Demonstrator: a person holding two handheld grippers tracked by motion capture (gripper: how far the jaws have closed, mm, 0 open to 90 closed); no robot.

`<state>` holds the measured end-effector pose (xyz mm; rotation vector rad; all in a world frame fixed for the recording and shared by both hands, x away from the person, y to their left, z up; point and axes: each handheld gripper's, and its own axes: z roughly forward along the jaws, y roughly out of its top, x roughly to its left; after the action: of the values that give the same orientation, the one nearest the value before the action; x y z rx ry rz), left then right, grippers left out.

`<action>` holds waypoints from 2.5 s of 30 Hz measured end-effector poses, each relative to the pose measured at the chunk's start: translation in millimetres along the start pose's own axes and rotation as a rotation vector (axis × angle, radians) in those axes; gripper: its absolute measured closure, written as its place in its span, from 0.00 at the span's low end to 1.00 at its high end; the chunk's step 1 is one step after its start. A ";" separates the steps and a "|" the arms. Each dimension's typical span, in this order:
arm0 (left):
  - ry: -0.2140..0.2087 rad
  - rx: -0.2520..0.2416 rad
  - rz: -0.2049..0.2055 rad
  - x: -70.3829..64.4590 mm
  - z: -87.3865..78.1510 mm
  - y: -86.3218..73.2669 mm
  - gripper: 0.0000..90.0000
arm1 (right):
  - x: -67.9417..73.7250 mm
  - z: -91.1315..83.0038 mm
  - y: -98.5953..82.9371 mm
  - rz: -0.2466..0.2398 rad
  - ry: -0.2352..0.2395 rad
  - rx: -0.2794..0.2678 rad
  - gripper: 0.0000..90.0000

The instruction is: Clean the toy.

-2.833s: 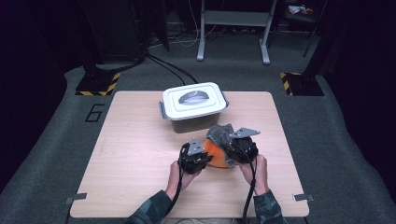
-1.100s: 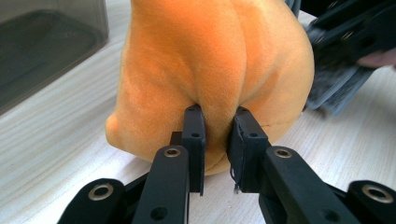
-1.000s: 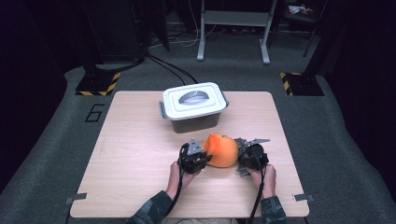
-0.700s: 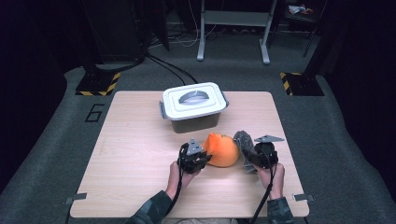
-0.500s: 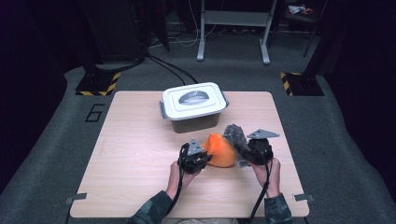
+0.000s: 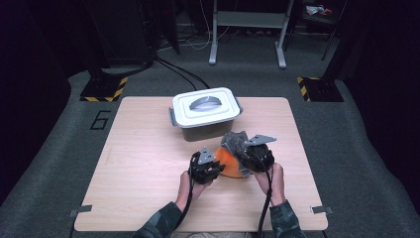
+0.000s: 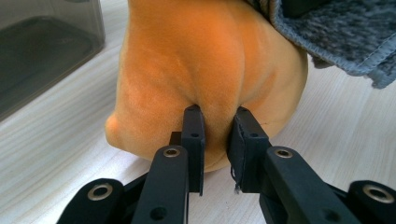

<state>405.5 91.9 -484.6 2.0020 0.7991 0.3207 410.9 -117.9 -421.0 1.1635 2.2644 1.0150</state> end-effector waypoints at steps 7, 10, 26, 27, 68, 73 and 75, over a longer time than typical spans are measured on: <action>-0.008 0.000 -0.002 0.9 0.1 -0.8 0.86 | -8.1 -2.2 -7.3 -0.001 0.000 0.004 0.80; -0.010 -0.008 -0.009 0.9 0.5 -1.4 0.86 | -12.7 -4.4 -12.7 0.020 -0.016 0.008 0.80; -0.009 -0.011 -0.011 1.9 0.5 -3.7 0.86 | -40.8 3.0 -48.6 0.142 -0.068 0.081 0.80; -0.008 -0.013 -0.012 2.0 0.5 -3.9 0.86 | -41.9 4.8 -51.1 0.154 -0.076 0.086 0.80; 0.014 0.018 0.030 15.1 -1.5 -1.9 0.61 | -40.8 2.8 -36.3 0.132 -0.036 0.042 0.80; 0.018 0.017 0.075 13.2 4.4 -1.9 0.52 | -45.6 3.5 -37.3 0.125 -0.033 0.047 0.80; 0.024 0.017 0.091 11.8 7.4 -1.9 0.53 | -46.9 4.3 -37.6 0.130 -0.030 0.043 0.80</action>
<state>417.4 95.3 -491.2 2.0575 0.7290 0.3932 420.6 -169.1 -451.2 1.3505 2.2215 0.9939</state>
